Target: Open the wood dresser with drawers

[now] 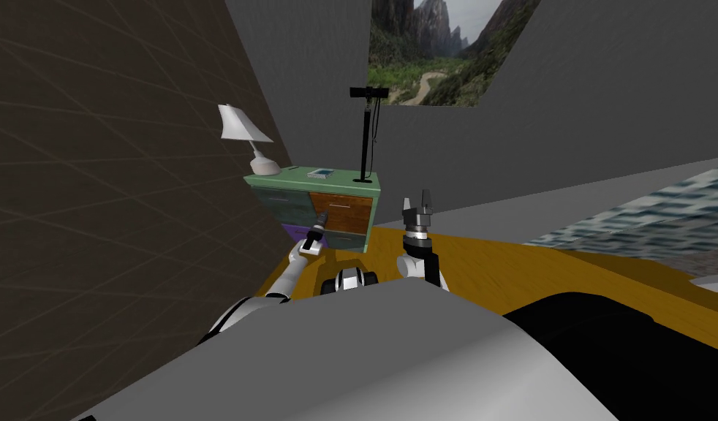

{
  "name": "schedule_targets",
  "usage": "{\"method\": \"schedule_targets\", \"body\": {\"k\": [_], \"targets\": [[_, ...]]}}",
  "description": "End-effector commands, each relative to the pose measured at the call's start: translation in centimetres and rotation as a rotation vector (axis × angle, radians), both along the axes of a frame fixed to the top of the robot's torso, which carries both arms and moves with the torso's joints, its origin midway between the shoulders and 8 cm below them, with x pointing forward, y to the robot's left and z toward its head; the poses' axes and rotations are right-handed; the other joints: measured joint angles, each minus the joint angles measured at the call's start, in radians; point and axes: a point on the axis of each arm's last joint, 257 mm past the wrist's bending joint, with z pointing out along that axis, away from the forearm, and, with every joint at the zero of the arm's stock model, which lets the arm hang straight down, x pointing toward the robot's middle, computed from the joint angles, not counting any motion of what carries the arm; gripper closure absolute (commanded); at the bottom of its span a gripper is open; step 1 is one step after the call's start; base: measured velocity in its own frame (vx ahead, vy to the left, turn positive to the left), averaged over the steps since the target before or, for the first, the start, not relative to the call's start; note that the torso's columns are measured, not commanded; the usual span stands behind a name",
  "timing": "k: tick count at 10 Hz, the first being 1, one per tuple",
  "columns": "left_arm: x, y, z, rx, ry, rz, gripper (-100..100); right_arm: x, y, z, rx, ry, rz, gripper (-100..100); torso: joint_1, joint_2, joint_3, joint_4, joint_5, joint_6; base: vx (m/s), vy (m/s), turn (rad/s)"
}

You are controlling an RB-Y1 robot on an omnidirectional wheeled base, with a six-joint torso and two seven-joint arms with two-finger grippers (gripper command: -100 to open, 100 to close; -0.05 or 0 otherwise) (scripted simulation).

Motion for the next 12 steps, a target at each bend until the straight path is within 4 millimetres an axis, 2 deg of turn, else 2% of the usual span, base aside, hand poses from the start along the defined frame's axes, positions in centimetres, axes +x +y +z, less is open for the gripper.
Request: {"method": "schedule_targets", "body": {"k": [1, 2, 3, 5, 6, 7, 9, 10, 11, 12], "targets": [[1.3, -0.5, 0.0, 0.006, 0.008, -0.011, 100, 0.0, 0.0, 0.0, 0.0, 0.0, 0.0, 0, 0.0, 0.002, 0.001, 0.001, 0.0, 0.001, -0.054, 0.002, 0.0], [2.0, -1.1, 1.2, -0.003, -0.013, -0.027, 100, 0.0, 0.0, 0.0, 0.0, 0.0, 0.0, 0, 0.0, 0.0, 0.0, 0.0, 0.0, 0.001, -0.1, 0.003, 0.125], [2.6, -1.4, 1.4, 0.003, -0.01, -0.031, 100, 0.0, 0.0, 0.0, 0.0, 0.0, 0.0, 0, 0.0, 0.001, 0.001, 0.0, 0.0, 0.0, -0.104, -0.003, 0.093], [2.9, -1.3, 0.3, 0.011, 0.018, -0.027, 100, 0.0, 0.0, 0.0, 0.0, 0.0, 0.0, 0, -0.001, -0.002, -0.001, 0.0, 0.0, 0.001, -0.032, 0.003, -0.009], [3.7, -1.9, 1.7, 0.003, -0.005, -0.043, 100, 0.0, 0.0, 0.0, 0.0, 0.0, 0.0, 0, 0.0, -0.004, -0.002, -0.001, 0.0, 0.0, -0.09, 0.02, 0.157], [4.3, -2.2, 2.1, 0.009, -0.006, -0.047, 100, 0.0, 0.0, 0.0, 0.0, 0.0, 0.0, 0, 0.001, 0.001, 0.0, 0.0, 0.0, 0.0, -0.101, 0.012, 0.084], [4.5, -2.1, 1.1, 0.016, 0.019, -0.044, 100, 0.0, 0.0, 0.0, 0.0, 0.0, 0.0, 0, -0.001, -0.001, 0.0, 0.0, 0.0, 0.001, -0.022, -0.004, -0.017], [4.4, -2.1, 1.3, 0.014, 0.012, -0.045, 100, 0.0, 0.0, 0.0, 0.0, 0.0, 0.0, 0, -0.001, -0.003, -0.002, -0.001, 0.0, 0.0, 0.0, 0.0, 0.0], [4.2, -2.1, 1.0, 0.015, 0.013, -0.044, -100, 0.0, 0.0, 0.0, 0.0, 0.0, 0.0, 0, 0.0, -0.003, -0.001, -0.001, 0.0, 0.0, 0.1, -0.033, -0.042], [4.2, -2.1, 1.0, 0.016, 0.013, -0.044, -100, 0.0, 0.0, 0.0, 0.0, 0.0, 0.0, 0, -0.002, -0.006, -0.003, -0.001, 0.0, 0.001, 0.174, -0.058, -0.036]]}}
